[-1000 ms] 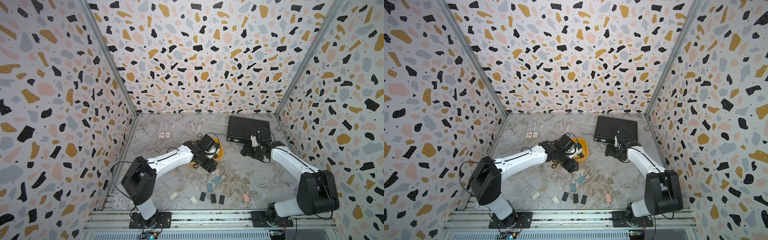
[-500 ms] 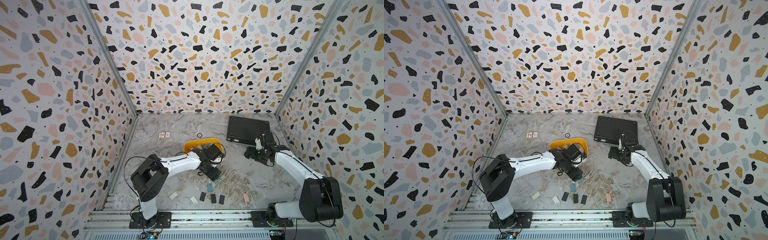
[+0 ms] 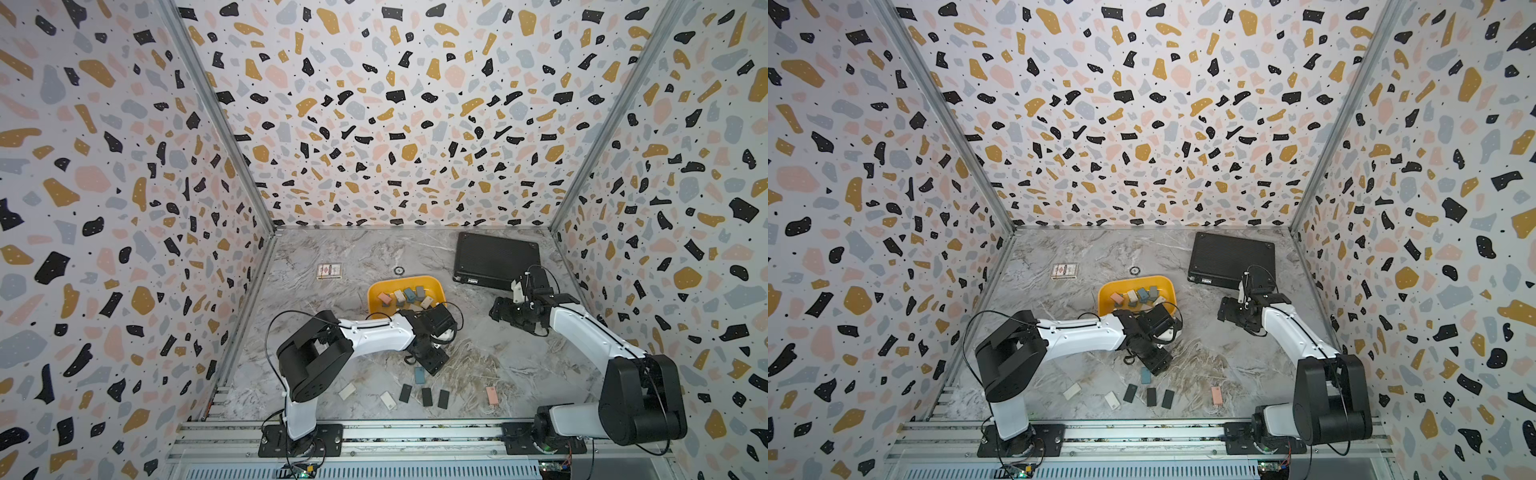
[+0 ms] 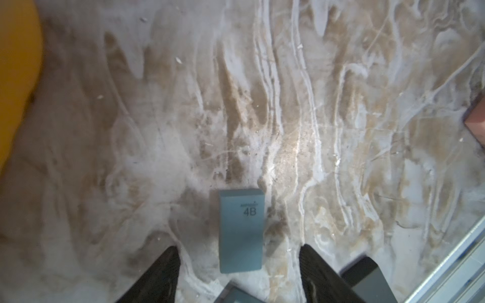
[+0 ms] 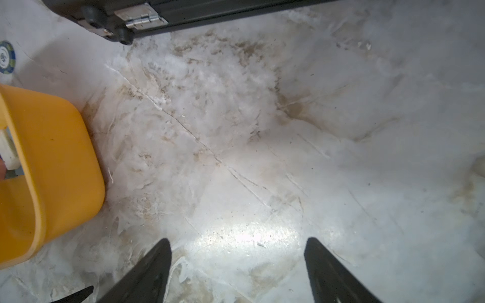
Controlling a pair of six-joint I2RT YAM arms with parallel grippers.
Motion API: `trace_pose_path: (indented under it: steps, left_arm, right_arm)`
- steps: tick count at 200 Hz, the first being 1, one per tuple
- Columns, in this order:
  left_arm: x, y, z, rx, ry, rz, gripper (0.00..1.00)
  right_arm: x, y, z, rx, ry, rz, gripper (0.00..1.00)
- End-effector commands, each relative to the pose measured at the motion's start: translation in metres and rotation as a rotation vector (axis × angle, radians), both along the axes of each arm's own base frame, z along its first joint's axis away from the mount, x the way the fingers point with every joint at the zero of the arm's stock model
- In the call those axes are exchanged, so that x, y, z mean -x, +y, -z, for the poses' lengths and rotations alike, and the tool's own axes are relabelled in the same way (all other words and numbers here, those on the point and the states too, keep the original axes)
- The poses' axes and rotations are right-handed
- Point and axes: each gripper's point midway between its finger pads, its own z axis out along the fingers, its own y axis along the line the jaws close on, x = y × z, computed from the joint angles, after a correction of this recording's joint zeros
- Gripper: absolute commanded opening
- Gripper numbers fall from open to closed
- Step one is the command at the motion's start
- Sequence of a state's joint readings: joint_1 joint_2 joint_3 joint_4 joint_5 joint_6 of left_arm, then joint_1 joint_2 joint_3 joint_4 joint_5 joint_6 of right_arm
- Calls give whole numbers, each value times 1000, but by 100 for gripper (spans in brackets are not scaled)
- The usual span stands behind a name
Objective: Put the eraser in the storage box
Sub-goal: Pick up the eraser from the center of the board.
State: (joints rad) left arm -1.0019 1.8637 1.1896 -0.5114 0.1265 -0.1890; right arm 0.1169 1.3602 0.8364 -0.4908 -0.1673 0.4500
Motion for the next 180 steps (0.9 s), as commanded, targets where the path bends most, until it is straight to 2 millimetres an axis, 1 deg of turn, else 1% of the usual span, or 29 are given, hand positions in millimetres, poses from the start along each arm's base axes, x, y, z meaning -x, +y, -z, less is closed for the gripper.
trace_pose_path:
  steps: [1,34,49,66,86,159,167,180]
  left_arm:
    - [-2,-2,6,-1,-9,-27,72]
    - [-2,-2,11,-19,-3,-26,69]
    - [0,1,14,-37,7,-23,63]
    - [4,5,17,-52,14,-23,53]
    - [8,9,20,-66,21,-19,49]
    - [21,6,32,-109,32,18,48]
    - [22,6,33,-113,34,21,46]
    - [23,7,35,-121,38,23,41]
  right_arm:
    - [0,-1,-9,-8,-30,9,82]
    - [0,-2,-8,-10,-28,10,82]
    - [0,-2,-8,-10,-27,10,82]
    - [1,-2,-7,-10,-27,11,83]
    - [1,-3,-7,-10,-27,11,82]
    - [3,-4,-6,-7,-23,15,82]
    - [2,-4,-6,-7,-27,15,83]
    - [2,-4,-6,-7,-25,13,83]
